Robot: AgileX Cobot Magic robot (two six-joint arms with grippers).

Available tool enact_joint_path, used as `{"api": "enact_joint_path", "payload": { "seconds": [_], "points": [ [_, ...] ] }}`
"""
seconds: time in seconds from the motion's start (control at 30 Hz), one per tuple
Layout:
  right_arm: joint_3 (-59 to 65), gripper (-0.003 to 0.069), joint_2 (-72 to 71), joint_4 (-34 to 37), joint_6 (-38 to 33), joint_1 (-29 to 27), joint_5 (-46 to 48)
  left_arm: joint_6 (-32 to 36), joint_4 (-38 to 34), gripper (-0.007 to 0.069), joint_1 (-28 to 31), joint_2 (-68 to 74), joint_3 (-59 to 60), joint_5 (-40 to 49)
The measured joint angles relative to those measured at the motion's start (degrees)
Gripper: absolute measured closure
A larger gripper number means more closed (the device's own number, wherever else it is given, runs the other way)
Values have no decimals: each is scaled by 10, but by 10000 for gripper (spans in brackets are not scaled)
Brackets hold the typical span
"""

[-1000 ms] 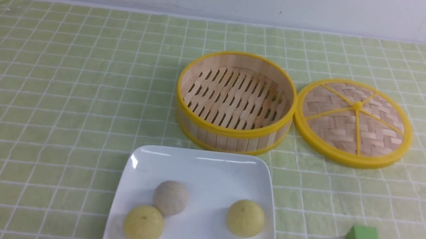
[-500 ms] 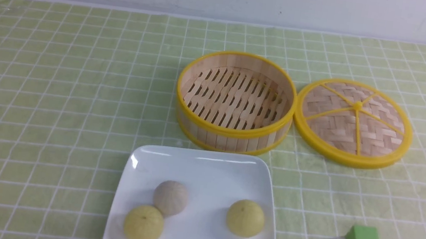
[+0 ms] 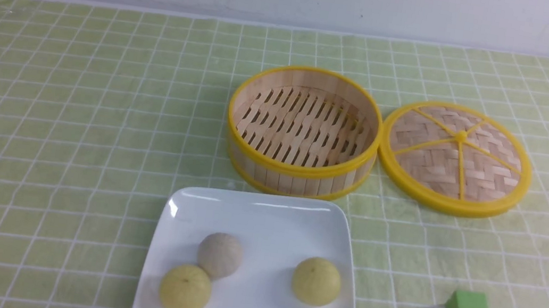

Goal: Put the steamed buns into the plate on the green tablecloth.

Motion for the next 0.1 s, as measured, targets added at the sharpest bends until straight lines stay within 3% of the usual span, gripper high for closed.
{"api": "enact_joint_path", "payload": {
  "seconds": [0.1],
  "points": [
    [0,424,0,0,0,0,0,0,1,538,0,0,0,0]
  ]
}}
